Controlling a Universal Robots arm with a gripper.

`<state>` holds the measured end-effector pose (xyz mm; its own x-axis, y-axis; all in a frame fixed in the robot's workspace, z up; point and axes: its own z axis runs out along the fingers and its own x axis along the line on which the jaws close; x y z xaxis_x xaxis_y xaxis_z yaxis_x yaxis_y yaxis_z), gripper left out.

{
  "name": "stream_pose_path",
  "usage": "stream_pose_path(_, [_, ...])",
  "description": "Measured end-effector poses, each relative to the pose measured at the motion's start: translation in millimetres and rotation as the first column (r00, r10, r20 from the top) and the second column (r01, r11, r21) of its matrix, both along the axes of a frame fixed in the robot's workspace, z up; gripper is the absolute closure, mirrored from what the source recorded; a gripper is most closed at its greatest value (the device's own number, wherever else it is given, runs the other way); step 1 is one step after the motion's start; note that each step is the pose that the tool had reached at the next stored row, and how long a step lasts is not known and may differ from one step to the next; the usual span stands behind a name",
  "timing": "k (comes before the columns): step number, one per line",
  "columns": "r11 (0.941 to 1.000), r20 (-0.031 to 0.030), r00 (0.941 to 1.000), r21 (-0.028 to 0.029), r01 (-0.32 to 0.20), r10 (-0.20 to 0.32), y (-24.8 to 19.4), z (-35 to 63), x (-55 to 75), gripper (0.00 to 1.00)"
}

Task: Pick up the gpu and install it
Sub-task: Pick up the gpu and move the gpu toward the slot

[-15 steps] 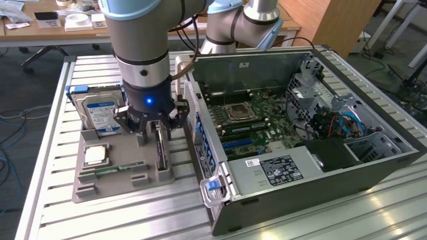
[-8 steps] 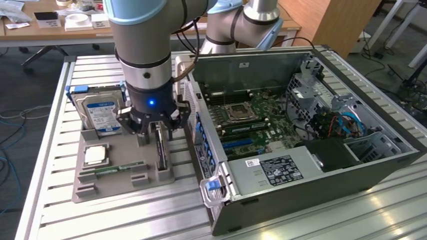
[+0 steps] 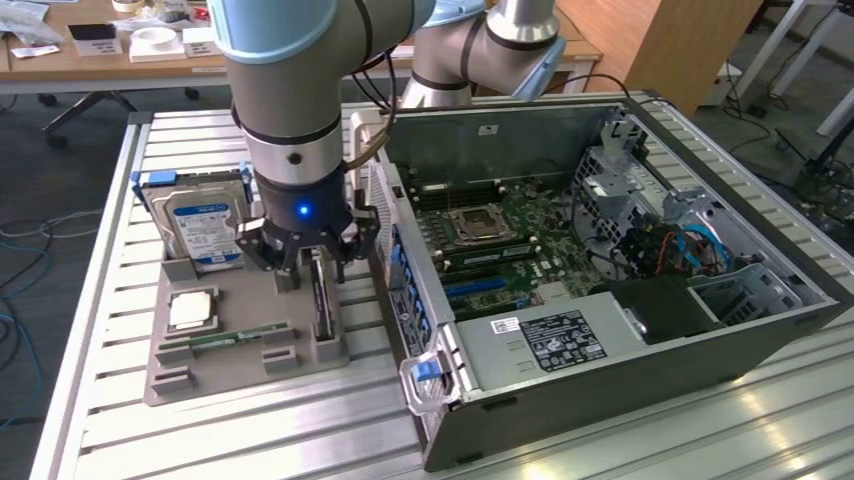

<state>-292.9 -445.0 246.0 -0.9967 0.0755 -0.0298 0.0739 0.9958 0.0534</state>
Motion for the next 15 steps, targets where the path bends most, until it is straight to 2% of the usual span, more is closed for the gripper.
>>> stream_pose_path(8, [1.0,0.0001,1.0,0.0005,0.0,0.0,4.4,-7.5,0.0,0.45])
stream_pose_path(15, [1.0,0.0001,1.0,0.0005,0.0,0.0,5.6,-9.5,-0.2,0.45])
